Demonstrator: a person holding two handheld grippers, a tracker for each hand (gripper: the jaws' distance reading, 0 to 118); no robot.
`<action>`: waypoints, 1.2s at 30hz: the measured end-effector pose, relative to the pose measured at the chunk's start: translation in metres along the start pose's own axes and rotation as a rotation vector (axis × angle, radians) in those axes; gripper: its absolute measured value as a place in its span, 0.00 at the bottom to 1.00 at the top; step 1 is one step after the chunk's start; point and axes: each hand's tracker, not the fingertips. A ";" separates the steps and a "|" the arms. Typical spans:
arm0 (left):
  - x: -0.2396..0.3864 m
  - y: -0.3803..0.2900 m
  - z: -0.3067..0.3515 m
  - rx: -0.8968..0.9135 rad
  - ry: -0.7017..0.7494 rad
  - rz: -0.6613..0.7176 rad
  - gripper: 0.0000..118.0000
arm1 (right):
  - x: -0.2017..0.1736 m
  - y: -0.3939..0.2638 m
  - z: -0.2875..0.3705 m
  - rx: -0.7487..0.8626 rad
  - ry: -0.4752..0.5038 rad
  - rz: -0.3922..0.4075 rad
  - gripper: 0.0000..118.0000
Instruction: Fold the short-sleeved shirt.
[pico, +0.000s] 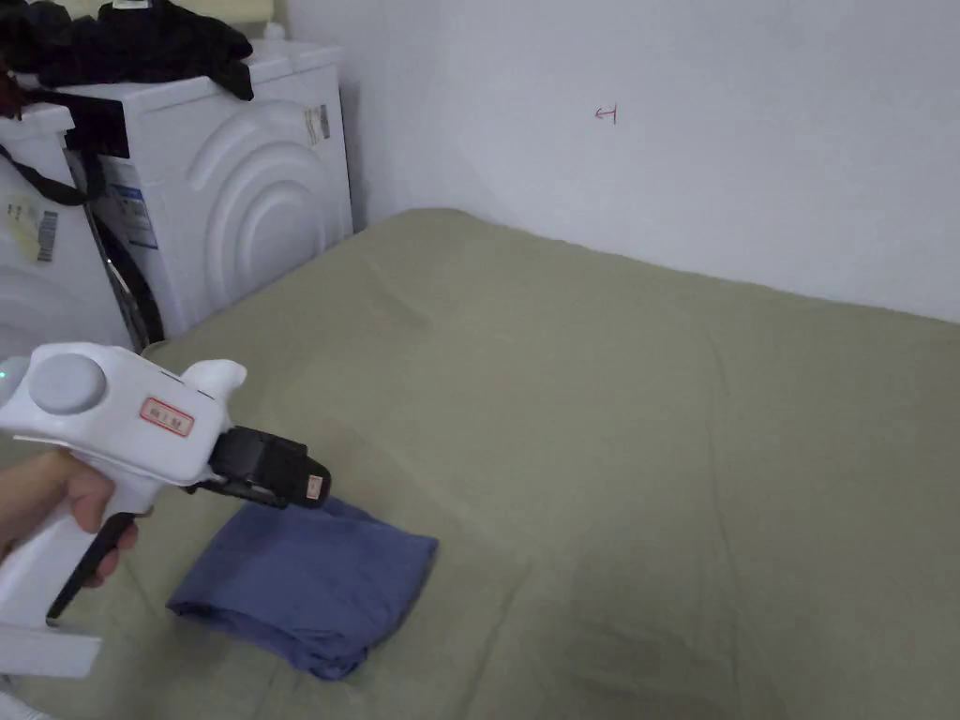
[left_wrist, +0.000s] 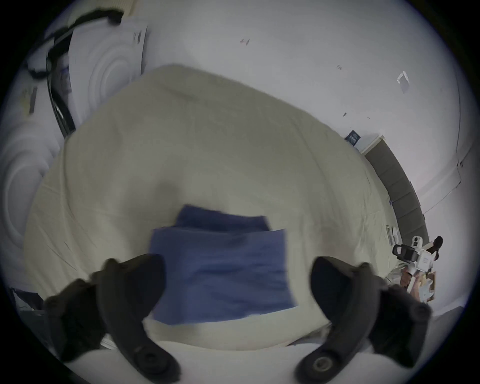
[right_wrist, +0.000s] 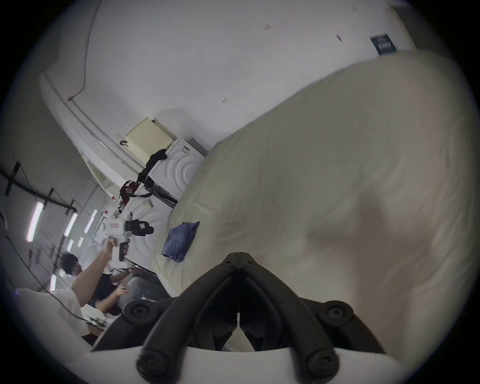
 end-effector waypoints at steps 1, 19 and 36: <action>0.030 -0.008 0.001 0.021 -0.001 -0.001 0.00 | 0.001 0.003 0.008 0.029 -0.041 0.057 0.02; 0.421 -0.113 0.021 0.742 0.065 -0.264 0.00 | -0.121 0.028 0.106 0.610 -0.679 0.614 0.02; 0.435 -0.106 0.053 0.849 0.182 -0.319 0.00 | -0.127 0.033 0.130 0.666 -0.671 0.597 0.02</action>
